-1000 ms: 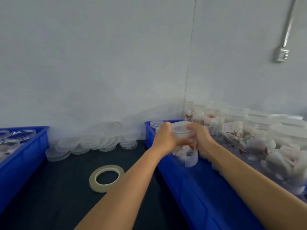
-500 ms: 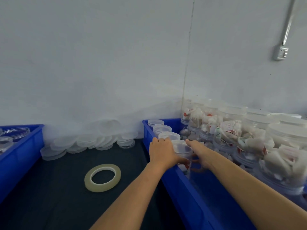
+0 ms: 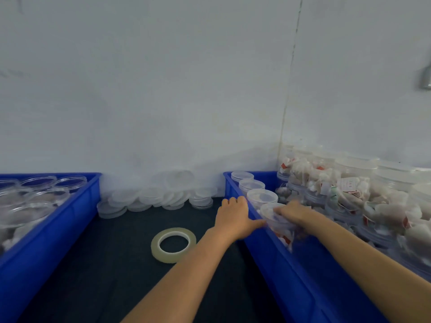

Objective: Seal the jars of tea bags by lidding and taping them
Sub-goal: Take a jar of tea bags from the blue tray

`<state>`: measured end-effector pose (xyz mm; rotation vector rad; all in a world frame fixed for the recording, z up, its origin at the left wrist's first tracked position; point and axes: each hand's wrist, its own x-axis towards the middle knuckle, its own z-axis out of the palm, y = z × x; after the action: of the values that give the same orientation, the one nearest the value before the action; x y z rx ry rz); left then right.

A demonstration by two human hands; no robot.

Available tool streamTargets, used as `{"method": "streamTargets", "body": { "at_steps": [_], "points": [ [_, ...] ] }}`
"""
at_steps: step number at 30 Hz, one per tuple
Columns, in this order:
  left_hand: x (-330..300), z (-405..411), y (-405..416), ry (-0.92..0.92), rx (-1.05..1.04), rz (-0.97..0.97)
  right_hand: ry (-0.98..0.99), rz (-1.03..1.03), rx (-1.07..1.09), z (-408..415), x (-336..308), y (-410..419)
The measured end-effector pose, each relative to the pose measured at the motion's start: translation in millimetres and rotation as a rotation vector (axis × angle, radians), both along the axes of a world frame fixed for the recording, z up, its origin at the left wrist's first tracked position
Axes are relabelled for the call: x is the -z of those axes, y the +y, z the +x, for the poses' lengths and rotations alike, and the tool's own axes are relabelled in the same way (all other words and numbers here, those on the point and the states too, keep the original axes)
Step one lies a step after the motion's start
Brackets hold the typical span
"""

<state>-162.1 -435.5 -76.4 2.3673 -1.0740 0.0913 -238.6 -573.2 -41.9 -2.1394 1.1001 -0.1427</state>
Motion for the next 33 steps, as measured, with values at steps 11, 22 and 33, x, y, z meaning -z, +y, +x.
{"method": "streamTargets", "body": {
  "at_steps": [11, 22, 33],
  "points": [
    [-17, 30, 165, 0.139, -0.262, -0.180, -0.259, -0.607, -0.527, 41, -37, 143],
    [-34, 35, 332, -0.115, -0.682, 0.207, -0.500, -0.410, -0.937, 103, -7, 295],
    [-9, 107, 405, -0.100, -0.707, 0.134, -0.455, -0.216, -0.982, 170, 25, 390]
  ]
}}
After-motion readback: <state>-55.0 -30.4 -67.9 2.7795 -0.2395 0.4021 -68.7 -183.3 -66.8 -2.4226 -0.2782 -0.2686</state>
